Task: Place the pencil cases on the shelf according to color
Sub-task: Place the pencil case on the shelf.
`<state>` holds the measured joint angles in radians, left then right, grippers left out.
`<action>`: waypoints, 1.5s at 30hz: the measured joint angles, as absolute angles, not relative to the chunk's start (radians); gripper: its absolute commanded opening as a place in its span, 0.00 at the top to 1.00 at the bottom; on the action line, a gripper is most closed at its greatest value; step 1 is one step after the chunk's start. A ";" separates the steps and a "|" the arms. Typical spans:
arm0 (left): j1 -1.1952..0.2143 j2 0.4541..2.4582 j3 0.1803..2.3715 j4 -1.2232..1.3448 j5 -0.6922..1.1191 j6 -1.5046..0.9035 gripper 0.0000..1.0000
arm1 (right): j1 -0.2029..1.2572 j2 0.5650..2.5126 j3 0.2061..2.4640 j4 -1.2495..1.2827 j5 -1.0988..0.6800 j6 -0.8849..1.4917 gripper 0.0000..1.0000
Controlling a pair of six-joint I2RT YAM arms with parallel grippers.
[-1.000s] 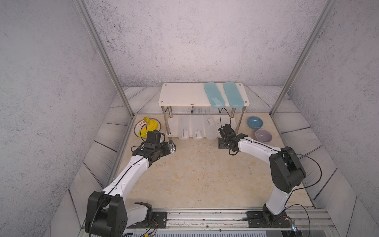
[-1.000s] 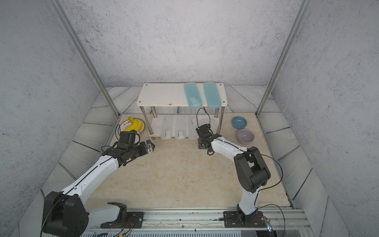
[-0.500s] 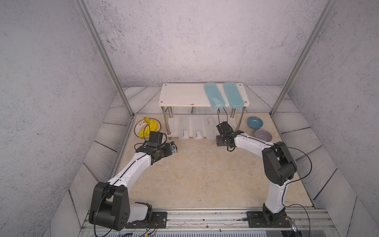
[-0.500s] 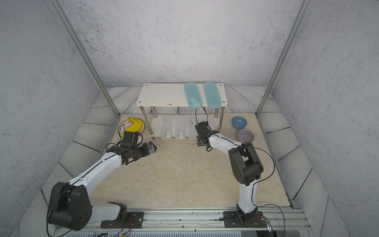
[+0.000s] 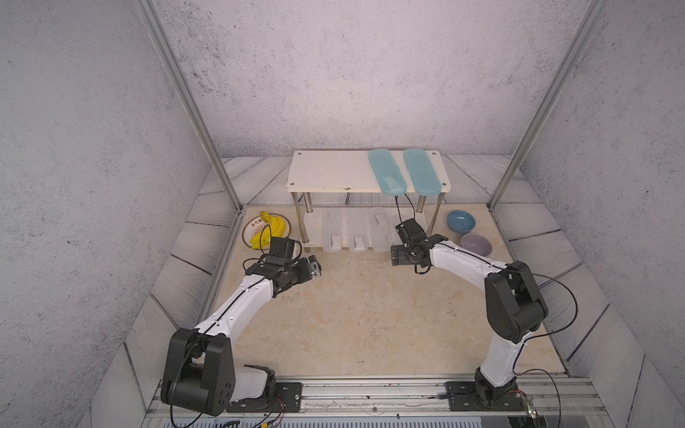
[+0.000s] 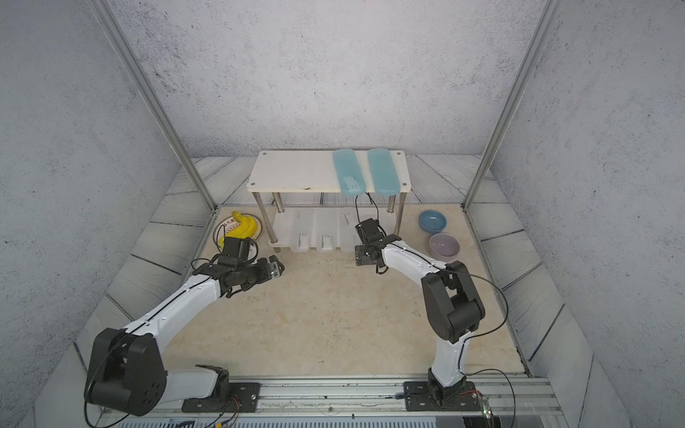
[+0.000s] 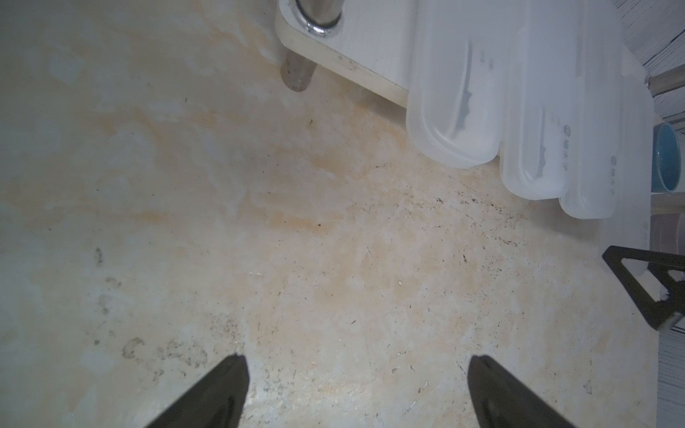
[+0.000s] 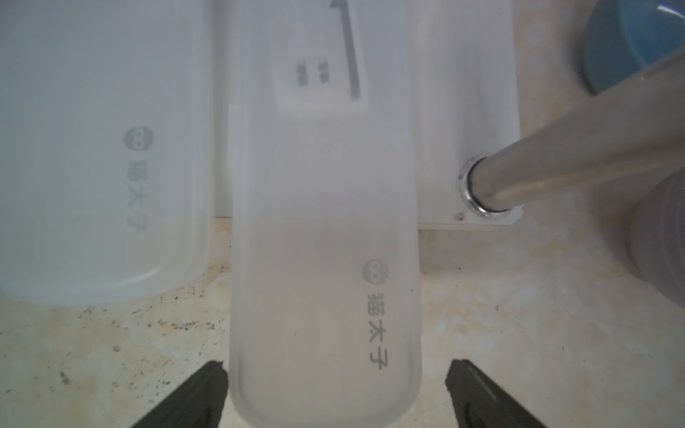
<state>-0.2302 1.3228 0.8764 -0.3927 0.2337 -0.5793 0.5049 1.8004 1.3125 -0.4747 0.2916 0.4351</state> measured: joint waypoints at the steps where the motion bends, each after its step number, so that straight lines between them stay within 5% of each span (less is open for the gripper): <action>1: -0.230 1.320 0.876 -0.392 0.234 -0.579 0.01 | 0.505 1.781 1.303 -0.477 0.286 0.438 0.02; 31: -0.230 1.259 0.870 -0.386 0.232 -0.566 0.01 | 0.545 1.202 0.822 -0.456 0.313 0.544 0.08; 45: -0.230 1.259 0.870 -0.385 0.232 -0.565 0.01 | 0.545 1.192 0.700 -0.395 0.315 0.636 0.13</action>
